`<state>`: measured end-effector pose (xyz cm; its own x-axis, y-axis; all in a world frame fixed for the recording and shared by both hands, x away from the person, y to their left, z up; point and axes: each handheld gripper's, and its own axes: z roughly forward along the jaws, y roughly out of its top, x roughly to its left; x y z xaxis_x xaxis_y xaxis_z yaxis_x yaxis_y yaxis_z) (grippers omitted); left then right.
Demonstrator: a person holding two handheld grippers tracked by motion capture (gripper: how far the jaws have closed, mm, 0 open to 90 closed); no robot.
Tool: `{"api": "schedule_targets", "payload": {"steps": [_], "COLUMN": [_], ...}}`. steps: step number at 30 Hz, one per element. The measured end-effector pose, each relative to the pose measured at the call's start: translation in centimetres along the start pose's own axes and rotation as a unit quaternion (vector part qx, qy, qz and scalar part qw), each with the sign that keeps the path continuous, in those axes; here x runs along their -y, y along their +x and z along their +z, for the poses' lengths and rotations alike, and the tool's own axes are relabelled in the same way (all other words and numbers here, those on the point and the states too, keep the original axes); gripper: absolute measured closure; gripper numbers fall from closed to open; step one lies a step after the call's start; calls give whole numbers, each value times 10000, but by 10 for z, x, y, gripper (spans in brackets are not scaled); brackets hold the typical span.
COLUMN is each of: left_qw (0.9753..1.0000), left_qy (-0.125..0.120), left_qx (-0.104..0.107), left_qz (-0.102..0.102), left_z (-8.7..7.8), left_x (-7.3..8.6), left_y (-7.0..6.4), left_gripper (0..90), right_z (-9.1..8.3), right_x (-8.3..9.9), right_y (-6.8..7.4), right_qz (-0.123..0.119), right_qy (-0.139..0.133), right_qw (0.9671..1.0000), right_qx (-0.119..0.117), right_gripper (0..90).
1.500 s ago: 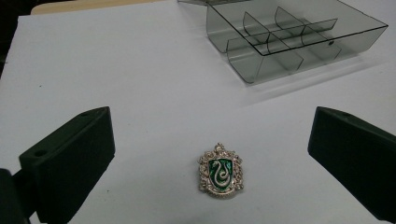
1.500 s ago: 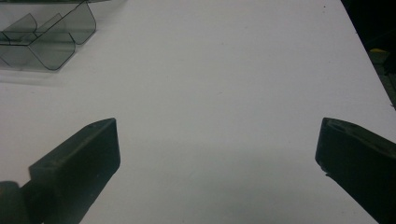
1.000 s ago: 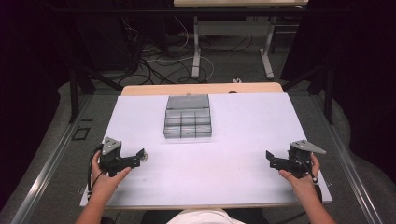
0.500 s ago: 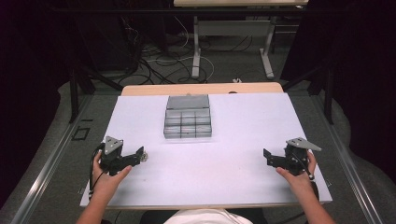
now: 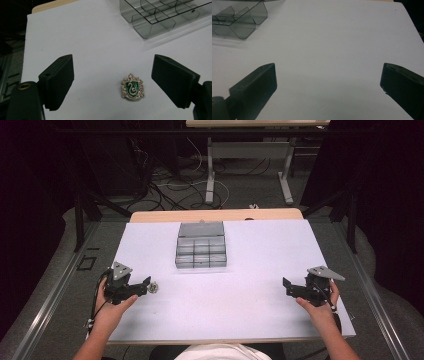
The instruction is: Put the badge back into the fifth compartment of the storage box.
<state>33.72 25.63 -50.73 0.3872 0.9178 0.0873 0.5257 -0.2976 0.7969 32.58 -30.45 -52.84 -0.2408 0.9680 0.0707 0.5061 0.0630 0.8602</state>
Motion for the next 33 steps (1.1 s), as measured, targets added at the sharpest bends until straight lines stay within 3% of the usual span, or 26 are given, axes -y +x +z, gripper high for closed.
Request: {"api": "schedule_targets", "payload": {"steps": [8, 17, 25, 33], "left_qw": [9997, 9991, 9976, 9975], "left_qy": [137, 277, 521, 484], "left_qx": [143, 291, 436, 431], "left_qz": [137, -146, -140, -279], "left_z": [-2, 3, 5, 11], "left_x": [-5, -3, -7, -7], "left_y": [9, 11, 7, 4], "left_gripper": [185, 189, 207, 238], "right_z": [2, 6, 8, 8], "right_x": [1, 3, 3, 3], "right_y": [5, 11, 12, 15], "right_qz": [9, -107, -182, -225], "right_qy": [38, 80, 130, 125], "right_qw": [10000, 9999, 9997, 9996], "right_qx": [-54, -62, -109, -129], "right_gripper": [4, 4, 4, 4]}}
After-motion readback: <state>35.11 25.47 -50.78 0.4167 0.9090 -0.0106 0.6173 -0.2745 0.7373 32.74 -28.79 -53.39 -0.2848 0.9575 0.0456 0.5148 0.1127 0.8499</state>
